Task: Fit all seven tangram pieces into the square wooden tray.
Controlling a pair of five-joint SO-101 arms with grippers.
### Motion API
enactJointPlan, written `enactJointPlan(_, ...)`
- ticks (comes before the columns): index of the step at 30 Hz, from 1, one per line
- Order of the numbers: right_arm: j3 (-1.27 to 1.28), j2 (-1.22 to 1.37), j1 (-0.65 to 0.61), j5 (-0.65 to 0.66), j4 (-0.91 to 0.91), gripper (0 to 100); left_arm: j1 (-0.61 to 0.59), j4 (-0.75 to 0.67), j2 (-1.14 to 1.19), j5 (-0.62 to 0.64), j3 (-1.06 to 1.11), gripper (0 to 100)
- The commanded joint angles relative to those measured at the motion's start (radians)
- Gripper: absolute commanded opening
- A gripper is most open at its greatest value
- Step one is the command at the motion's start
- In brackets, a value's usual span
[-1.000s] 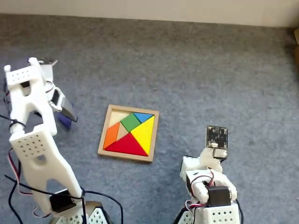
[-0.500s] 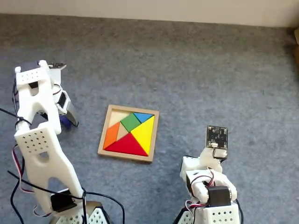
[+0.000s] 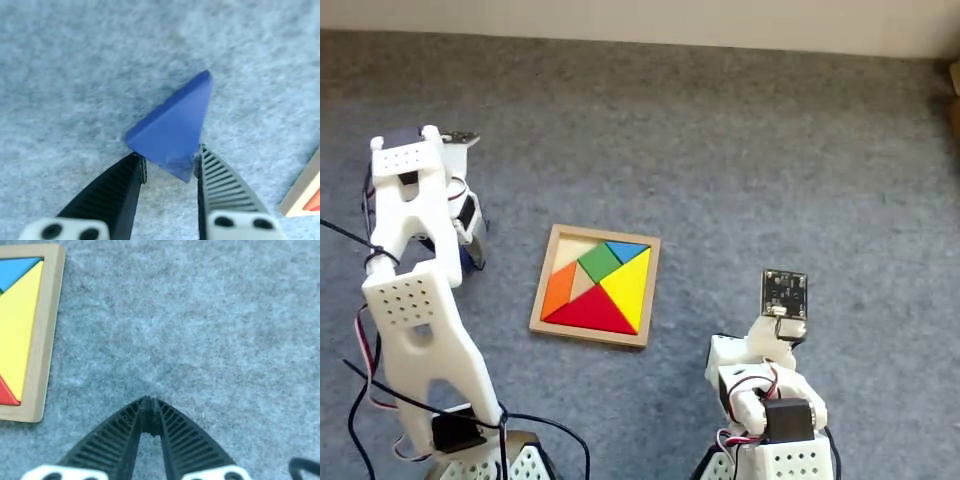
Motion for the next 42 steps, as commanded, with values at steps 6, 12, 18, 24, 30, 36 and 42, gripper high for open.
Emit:
enactJointPlan(6, 0.128, -0.016, 0.002, 0.009, 0.005, 0.4, 0.022, -0.009, -0.105, -0.008, -0.041, 17)
enactJointPlan(12, 0.128, -0.016, 0.002, 0.009, 0.005, 0.4, -0.022, -0.018, -0.159, -0.006, -0.041, 29)
enactJointPlan(18, 0.128, -0.016, 0.002, 0.009, 0.005, 0.4, -0.028, -0.109, -0.157, -0.008, -0.038, 28)
enactJointPlan(24, 0.128, -0.016, 0.002, 0.009, 0.005, 0.4, -0.024, -0.166, -0.139, -0.008, -0.038, 28)
enactJointPlan(30, 0.128, -0.016, 0.002, 0.009, 0.005, 0.4, -0.007, -0.186, -0.054, -0.012, -0.048, 28)
enactJointPlan(36, 0.128, -0.016, 0.002, 0.009, 0.005, 0.4, 0.005, -0.180, -0.045, -0.012, -0.048, 28)
enactJointPlan(42, 0.128, -0.016, 0.002, 0.009, 0.005, 0.4, 0.018, -0.190, -0.048, -0.014, -0.050, 28)
